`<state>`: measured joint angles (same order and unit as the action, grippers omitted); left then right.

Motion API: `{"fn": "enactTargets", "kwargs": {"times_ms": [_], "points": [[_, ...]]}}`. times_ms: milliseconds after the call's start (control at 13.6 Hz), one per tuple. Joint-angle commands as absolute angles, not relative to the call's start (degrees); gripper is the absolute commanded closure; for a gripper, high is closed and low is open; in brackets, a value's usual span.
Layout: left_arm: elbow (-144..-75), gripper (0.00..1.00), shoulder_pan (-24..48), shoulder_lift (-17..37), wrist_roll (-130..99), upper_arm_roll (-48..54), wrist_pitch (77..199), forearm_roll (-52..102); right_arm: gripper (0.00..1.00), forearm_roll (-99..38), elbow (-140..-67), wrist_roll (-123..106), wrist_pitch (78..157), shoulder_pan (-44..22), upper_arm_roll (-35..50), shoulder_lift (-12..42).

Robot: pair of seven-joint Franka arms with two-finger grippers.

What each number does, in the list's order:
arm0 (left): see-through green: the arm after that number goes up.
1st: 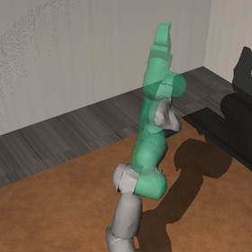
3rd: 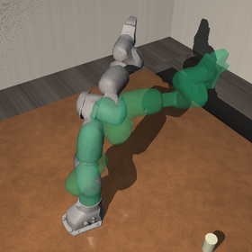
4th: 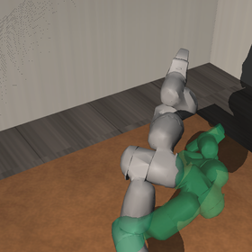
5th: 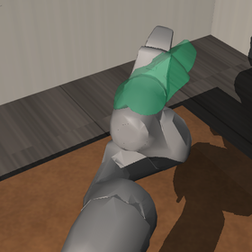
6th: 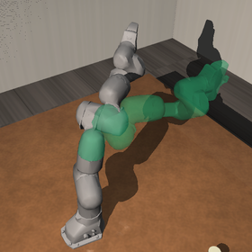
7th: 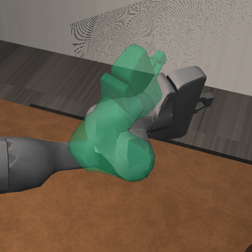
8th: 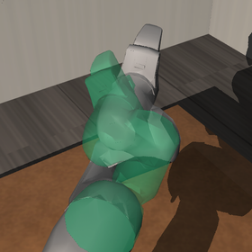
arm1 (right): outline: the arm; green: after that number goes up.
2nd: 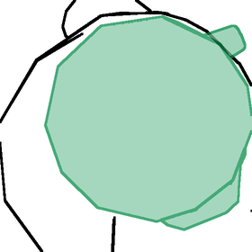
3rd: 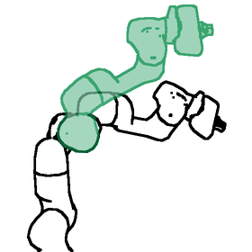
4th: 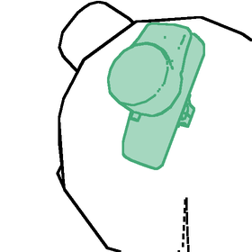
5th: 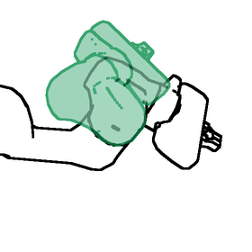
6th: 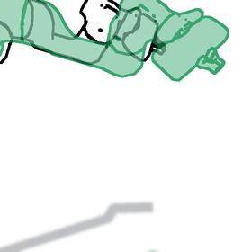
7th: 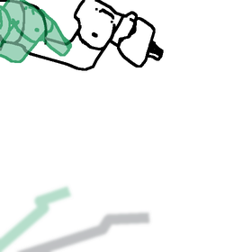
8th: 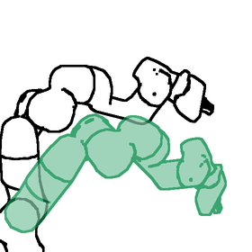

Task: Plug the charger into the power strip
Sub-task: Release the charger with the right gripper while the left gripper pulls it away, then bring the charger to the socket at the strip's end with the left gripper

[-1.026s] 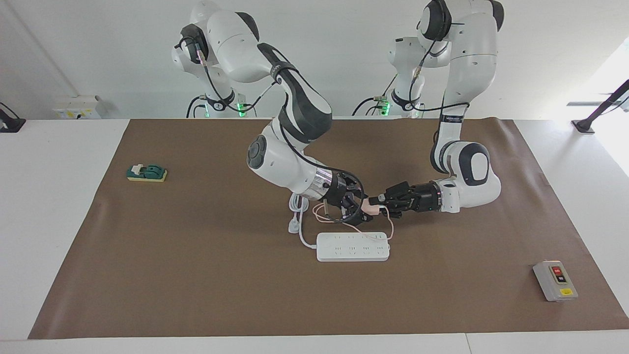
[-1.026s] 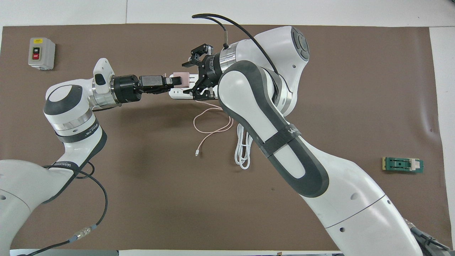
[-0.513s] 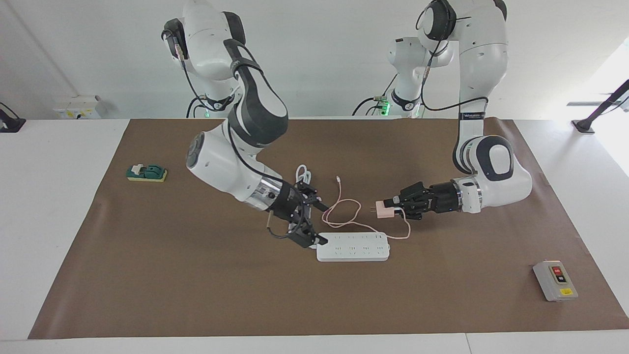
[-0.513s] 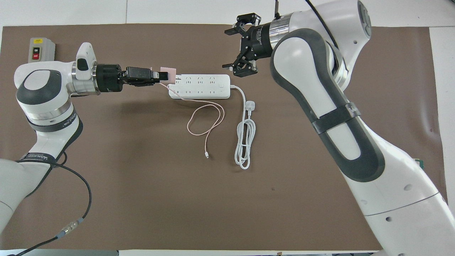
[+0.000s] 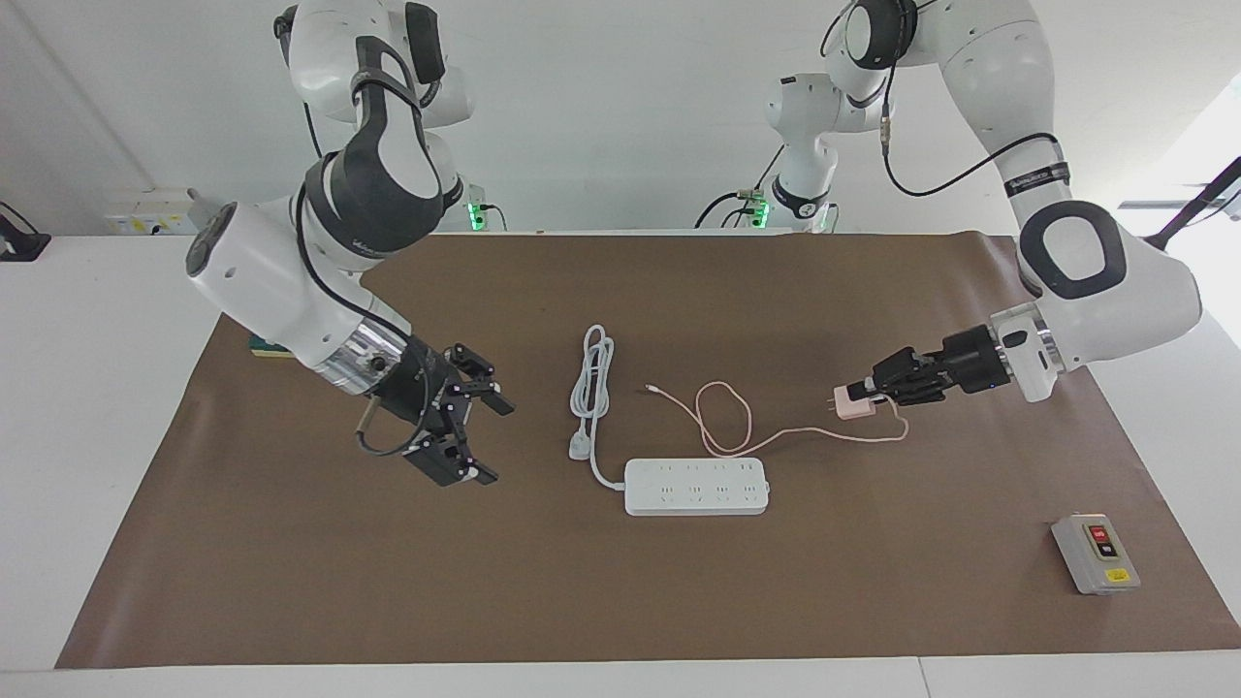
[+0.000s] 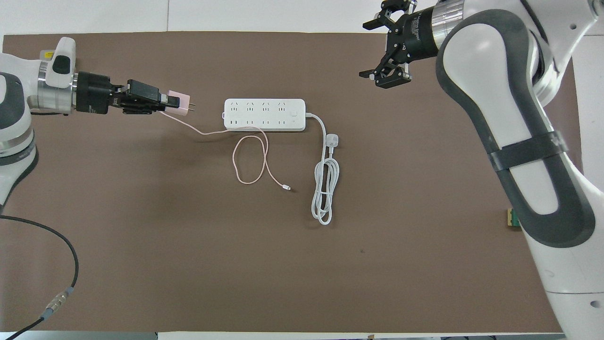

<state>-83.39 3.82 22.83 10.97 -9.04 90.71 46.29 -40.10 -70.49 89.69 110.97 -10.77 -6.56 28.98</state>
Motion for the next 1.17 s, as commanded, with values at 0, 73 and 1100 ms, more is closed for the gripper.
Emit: {"fn": "enactTargets", "kwargs": {"times_ms": [0, 73, 1100], "points": [[-76.13, 1.0, 2.9, 23.47, 1.16, -9.14, 83.08, 37.21, 0.0, -36.23, -76.02, 83.01, 107.77, -7.83, -5.89, 24.53], [-74.98, 1.0, 2.99, 23.29, 0.27, -9.14, 81.58, 34.31, 0.0, -34.21, -76.63, 78.53, 105.58, -7.39, -5.98, 23.56], [-71.19, 1.0, 6.85, 20.04, -11.76, -10.2, 80.77, 12.75, 0.0, -10.38, -82.95, -1.62, 89.82, 2.01, -8.88, 11.54]]}}
